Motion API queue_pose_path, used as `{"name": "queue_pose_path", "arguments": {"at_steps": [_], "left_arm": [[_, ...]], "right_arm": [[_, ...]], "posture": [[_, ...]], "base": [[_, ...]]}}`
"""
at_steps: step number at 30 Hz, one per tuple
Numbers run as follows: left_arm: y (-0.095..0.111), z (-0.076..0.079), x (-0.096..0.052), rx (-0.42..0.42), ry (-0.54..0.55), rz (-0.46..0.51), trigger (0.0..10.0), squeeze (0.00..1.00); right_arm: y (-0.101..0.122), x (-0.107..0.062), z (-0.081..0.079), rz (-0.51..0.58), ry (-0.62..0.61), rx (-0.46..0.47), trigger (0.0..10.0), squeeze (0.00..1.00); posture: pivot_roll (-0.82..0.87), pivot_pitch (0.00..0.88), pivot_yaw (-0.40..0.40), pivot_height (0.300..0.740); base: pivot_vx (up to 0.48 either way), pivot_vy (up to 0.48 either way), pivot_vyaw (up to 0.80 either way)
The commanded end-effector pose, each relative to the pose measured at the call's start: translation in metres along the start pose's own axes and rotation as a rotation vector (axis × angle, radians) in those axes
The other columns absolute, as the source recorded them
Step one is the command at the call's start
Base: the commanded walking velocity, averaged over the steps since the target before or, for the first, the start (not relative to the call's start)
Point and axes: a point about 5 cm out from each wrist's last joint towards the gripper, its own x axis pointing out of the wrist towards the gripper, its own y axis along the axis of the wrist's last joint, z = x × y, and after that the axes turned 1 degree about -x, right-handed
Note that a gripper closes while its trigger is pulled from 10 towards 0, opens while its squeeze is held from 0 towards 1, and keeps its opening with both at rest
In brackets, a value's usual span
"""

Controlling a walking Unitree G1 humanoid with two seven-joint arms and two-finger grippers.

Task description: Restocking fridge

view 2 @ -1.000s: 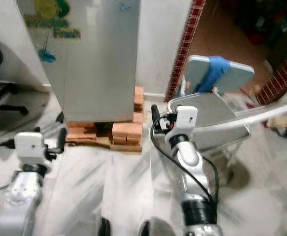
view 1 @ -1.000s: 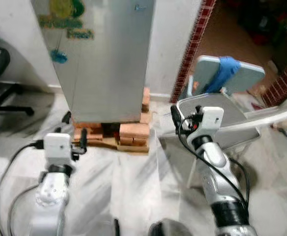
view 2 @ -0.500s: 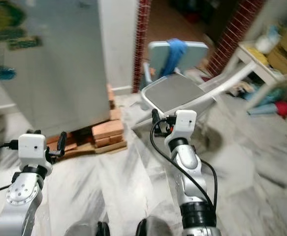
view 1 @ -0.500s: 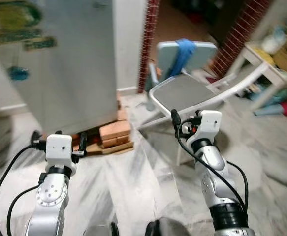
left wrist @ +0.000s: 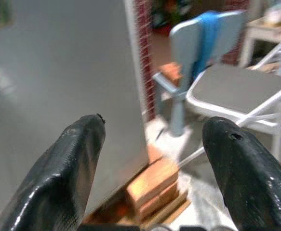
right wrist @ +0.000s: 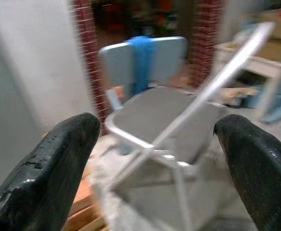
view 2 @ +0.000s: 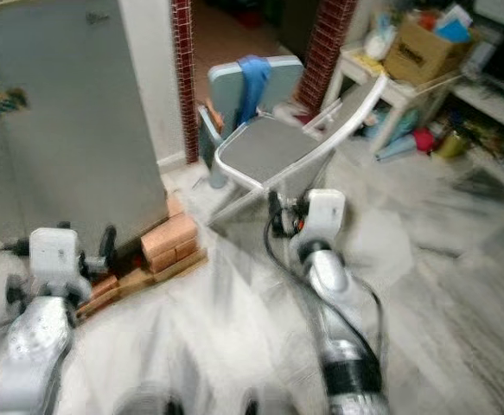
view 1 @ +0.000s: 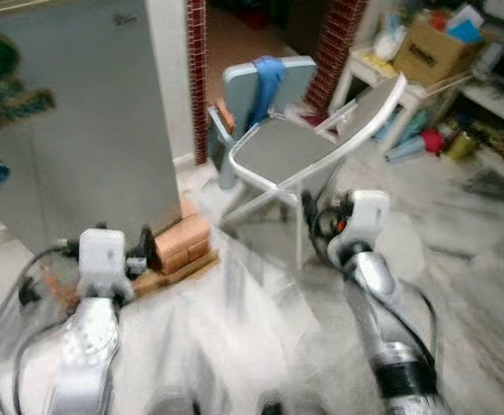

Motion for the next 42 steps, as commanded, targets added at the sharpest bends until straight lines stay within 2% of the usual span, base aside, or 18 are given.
{"name": "queue_pose_path", "arguments": {"at_steps": [1,15,21,36,42], "left_arm": [[0.0002,-0.0072,-0.0019,0.023,0.013,0.002,10.0,0.0],[-0.0013,-0.0061,-0.0028,0.0,0.008,-0.003,10.0,0.0],[-0.0071,-0.0075,-0.0023,-0.012,0.028,-0.044,10.0,0.0],[-0.0079,-0.0062,-0.0003,-0.004,0.02,-0.054,10.0,0.0],[-0.0063,-0.0074,0.0013,0.003,0.022,-0.047,10.0,0.0]], "right_arm": [[0.0011,0.0022,-0.0093,0.01,0.027,0.018,10.0,0.0],[-0.0014,0.0037,-0.0111,0.006,0.03,0.019,10.0,0.0],[-0.0028,0.0028,-0.0114,0.004,0.029,0.015,10.0,0.0],[-0.0025,0.006,-0.0121,0.009,0.034,0.009,10.0,0.0],[-0.0014,0.0074,-0.0124,0.014,0.034,0.007,10.0,0.0]], "posture": [[0.14,0.053,-0.039,0.74],[0.14,0.06,-0.035,0.74],[0.14,0.06,-0.032,0.74],[0.14,0.063,-0.029,0.74],[0.14,0.074,-0.021,0.74]], "base": [[0.0,0.0,-0.8],[0.0,0.0,-0.8],[-0.044,0.0,-0.78],[-0.286,0.384,0.0],[0.0,0.439,0.0]]}}
